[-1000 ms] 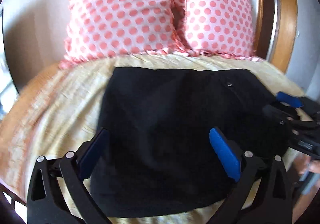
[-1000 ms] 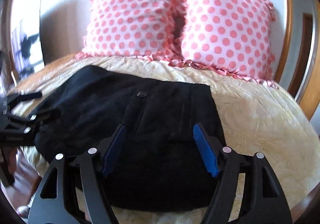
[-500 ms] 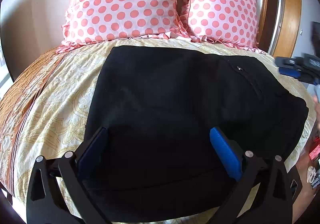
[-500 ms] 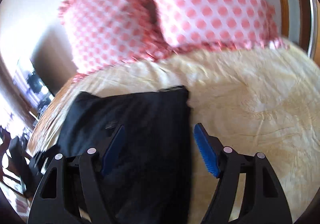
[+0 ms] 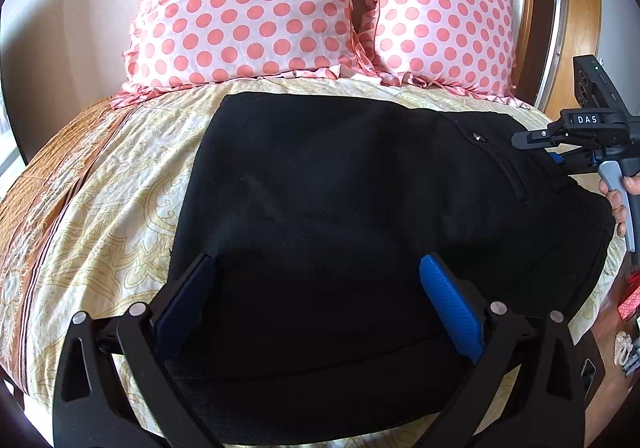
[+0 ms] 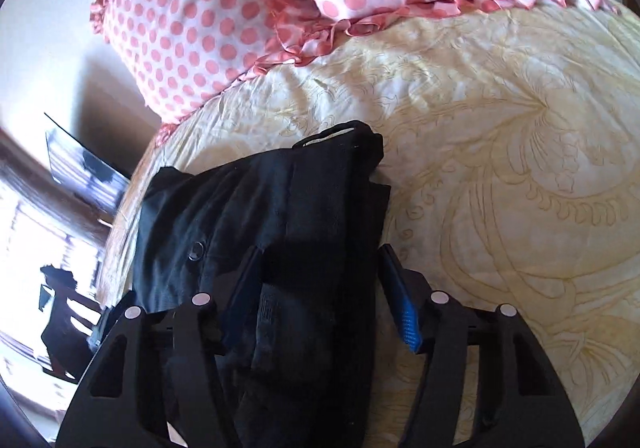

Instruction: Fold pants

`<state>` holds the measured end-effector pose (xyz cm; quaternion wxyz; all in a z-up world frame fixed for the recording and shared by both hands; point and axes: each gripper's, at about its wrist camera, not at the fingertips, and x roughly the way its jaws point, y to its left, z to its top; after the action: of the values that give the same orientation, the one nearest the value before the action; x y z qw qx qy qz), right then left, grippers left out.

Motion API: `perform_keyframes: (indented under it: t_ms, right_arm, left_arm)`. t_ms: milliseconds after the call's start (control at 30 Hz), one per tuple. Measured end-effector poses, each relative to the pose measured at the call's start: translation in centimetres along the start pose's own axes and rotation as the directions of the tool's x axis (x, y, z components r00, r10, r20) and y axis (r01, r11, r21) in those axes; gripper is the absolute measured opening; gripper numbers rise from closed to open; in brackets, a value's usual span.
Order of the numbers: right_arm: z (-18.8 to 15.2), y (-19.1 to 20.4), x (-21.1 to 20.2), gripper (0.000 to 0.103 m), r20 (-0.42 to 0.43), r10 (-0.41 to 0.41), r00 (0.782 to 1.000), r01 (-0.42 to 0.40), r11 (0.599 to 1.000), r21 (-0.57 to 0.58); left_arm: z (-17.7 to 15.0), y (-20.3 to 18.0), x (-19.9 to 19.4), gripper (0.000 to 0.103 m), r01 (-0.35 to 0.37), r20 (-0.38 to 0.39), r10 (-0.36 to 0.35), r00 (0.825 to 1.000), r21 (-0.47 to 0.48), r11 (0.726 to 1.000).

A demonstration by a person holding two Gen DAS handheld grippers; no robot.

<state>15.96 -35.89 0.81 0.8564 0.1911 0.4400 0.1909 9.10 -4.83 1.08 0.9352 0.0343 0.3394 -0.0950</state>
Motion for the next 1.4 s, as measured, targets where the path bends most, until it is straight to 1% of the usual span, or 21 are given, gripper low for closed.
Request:
perform_keyframes:
  t_ms: [67,233,433,467,533,567,600,633,667,733,867,933,1033,1067,1100,1167,1233,1267,1333,1367,1400]
  right_arm:
    - [0.1,-0.1,0.1,0.062,0.001,0.011,1.000,-0.011,1.000,-0.002]
    - [0.2,0.1,0.2,0.053,0.016,0.007,1.000,-0.006,0.999,-0.035]
    - [0.0,-0.4,0.2,0.053,0.030,0.026,0.999,-0.025,0.999,-0.026]
    - [-0.1,-0.2,0.2,0.051,0.035,0.020,0.999,-0.019,0.999,-0.039]
    - [-0.3,0.7,-0.3,0.039,0.061,-0.001,0.998,0.007,0.996,-0.089]
    - [-0.3,1.0,-0.5,0.036,0.072,-0.010,0.997,0.018,0.994,-0.106]
    - [-0.3,1.5,-0.9,0.025,0.083,0.009,0.996,0.002,0.992,-0.125]
    - [-0.3,1.9,-1.2,0.022,0.097,0.022,0.995,-0.008,0.991,-0.135]
    - [-0.3,2.3,-1.4,0.022,0.107,0.018,0.994,-0.001,0.989,-0.151]
    - [-0.4,3.6,-1.7,0.020,0.123,-0.004,0.992,0.031,0.976,-0.217]
    - [-0.9,5.2,-2.0,0.020,0.151,-0.006,0.989,0.050,0.954,-0.294]
    - [-1.5,6.2,-2.1,0.019,0.174,-0.037,0.984,0.097,0.932,-0.350]
    - [-2.3,6.9,-1.9,0.019,0.201,-0.068,0.977,0.147,0.901,-0.408]
    - [-2.4,7.0,-1.9,0.019,0.204,-0.073,0.976,0.154,0.895,-0.418]
    - [-2.5,7.0,-1.8,0.019,0.204,-0.079,0.976,0.161,0.892,-0.423]
    - [-2.3,6.7,-1.6,0.019,0.197,-0.085,0.977,0.161,0.898,-0.409]
    - [-2.0,6.1,-1.3,0.019,0.185,-0.093,0.978,0.160,0.909,-0.385]
    - [-2.0,5.9,-1.2,0.019,0.182,-0.095,0.979,0.159,0.911,-0.380]
    - [-2.1,5.5,-1.1,0.019,0.180,-0.093,0.979,0.155,0.916,-0.371]
    - [-2.1,5.3,-1.1,0.019,0.178,-0.090,0.980,0.151,0.919,-0.365]
    - [-2.0,5.1,-1.0,0.019,0.175,-0.084,0.981,0.143,0.924,-0.354]
  left_arm:
    - [0.0,0.0,0.0,0.101,0.000,-0.001,0.000,1.000,-0.001,1.000]
    - [0.0,0.0,0.0,0.101,0.000,0.000,0.000,1.000,0.000,1.000]
    - [0.0,0.0,0.0,0.101,0.000,0.000,0.000,1.000,0.001,1.000]
    - [0.0,0.0,0.0,0.101,0.001,0.000,-0.001,1.000,0.001,1.000]
    - [0.0,0.0,0.0,0.101,0.000,-0.001,0.000,1.000,0.001,1.000]
    - [0.0,0.0,0.0,0.101,0.001,-0.001,-0.001,1.000,0.001,1.000]
    - [0.0,0.0,0.0,0.101,0.000,-0.001,0.000,1.000,0.001,1.000]
    - [0.0,0.0,0.0,0.101,0.000,-0.001,0.000,1.000,0.001,1.000]
    - [0.0,0.1,0.0,0.101,0.000,-0.001,0.000,1.000,0.002,1.000]
    - [0.0,0.1,0.0,0.101,-0.001,-0.001,0.001,1.000,0.001,1.000]
    - [0.0,0.1,0.0,0.101,0.000,0.002,0.000,1.000,0.000,1.000]
    - [0.0,0.2,-0.1,0.101,0.004,0.006,-0.004,1.000,0.000,1.000]
    - [0.5,0.8,-0.7,0.101,0.048,0.001,-0.048,0.999,-0.004,0.999]
    - [1.0,1.5,-1.3,0.101,0.092,0.009,-0.092,0.996,-0.025,0.995]
    - [1.5,2.3,-1.8,0.101,0.118,0.022,-0.117,0.993,-0.052,0.992]
    - [3.2,4.7,-2.7,0.101,0.163,0.059,-0.157,0.986,-0.137,0.977]
    - [4.9,7.1,-2.6,0.101,0.199,0.063,-0.190,0.980,-0.214,0.956]
    - [5.6,8.1,-2.3,0.101,0.212,0.055,-0.205,0.977,-0.246,0.946]
    - [7.3,10.8,-0.2,0.100,0.266,0.005,-0.279,0.960,-0.323,0.908]
    - [7.9,11.6,1.0,0.098,0.264,-0.029,-0.292,0.956,-0.353,0.898]
    - [8.2,12.1,1.8,0.091,0.260,-0.053,-0.301,0.952,-0.373,0.890]
